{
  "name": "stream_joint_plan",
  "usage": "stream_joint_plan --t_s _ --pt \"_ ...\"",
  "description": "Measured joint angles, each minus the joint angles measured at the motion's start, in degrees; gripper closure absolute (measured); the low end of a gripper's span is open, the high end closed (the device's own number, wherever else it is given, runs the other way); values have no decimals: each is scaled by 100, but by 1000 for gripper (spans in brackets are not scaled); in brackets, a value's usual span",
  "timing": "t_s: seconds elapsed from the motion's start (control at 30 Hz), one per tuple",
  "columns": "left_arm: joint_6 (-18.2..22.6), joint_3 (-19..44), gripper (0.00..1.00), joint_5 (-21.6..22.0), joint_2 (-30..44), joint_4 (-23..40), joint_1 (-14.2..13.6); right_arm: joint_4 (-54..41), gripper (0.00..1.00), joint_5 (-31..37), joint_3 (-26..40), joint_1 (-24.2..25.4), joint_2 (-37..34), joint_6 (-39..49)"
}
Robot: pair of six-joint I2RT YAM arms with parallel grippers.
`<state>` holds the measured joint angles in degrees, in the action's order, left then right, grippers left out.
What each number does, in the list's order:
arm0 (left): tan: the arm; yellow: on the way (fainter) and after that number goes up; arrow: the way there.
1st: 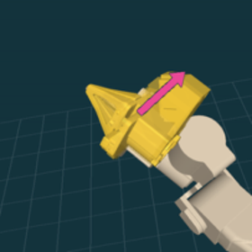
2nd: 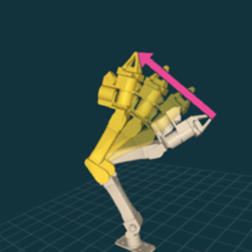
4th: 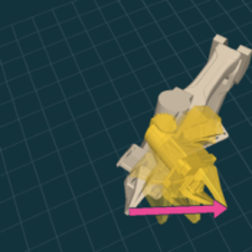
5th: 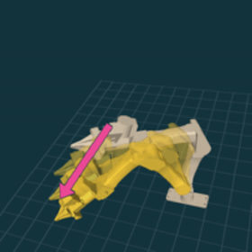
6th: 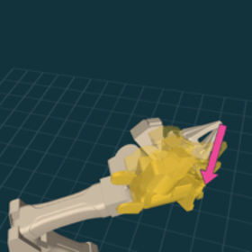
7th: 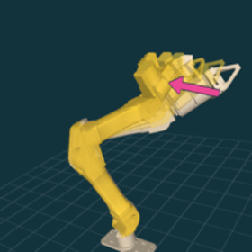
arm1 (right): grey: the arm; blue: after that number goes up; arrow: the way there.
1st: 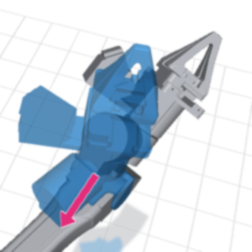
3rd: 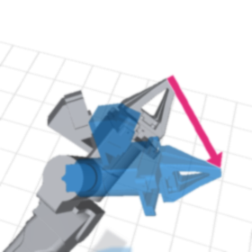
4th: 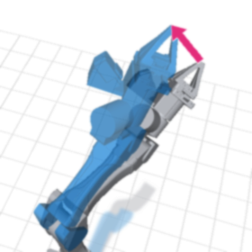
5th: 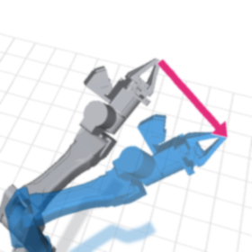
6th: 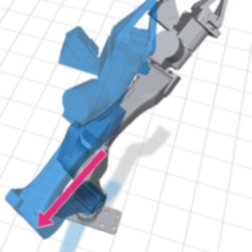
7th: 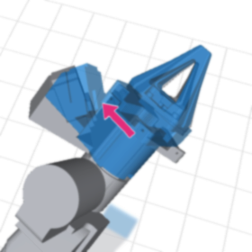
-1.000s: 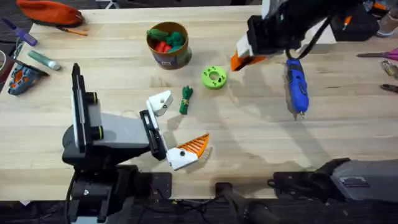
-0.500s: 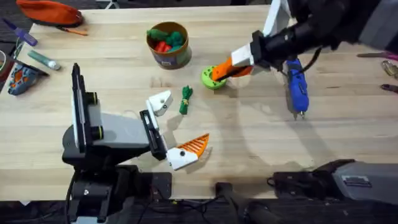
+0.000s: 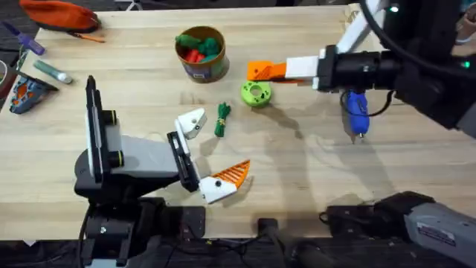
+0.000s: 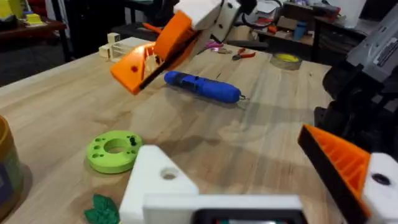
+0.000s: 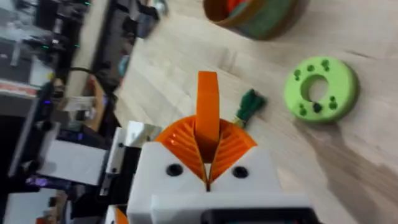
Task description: Pick up the gripper from the table and insert it into the empty holder that is missing its gripper. Then pick up a screw, insert it into the mounting hole, and use the screwdriver to tighten it. Finally, clean up the table by picking up the vegetable and placing it into the bucket.
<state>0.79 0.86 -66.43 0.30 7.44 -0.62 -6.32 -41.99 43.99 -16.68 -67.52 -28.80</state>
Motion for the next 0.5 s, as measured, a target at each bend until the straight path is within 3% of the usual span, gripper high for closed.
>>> stream_joint_plan --t_s 0.33,0.5 --pt "0 0 15 0 0 0 0 3499 993 -1582 -1220 495 76 -1247" --pt "-1 0 15 0 2 0 0 3783 993 -2191 -1496 649 74 -1826"
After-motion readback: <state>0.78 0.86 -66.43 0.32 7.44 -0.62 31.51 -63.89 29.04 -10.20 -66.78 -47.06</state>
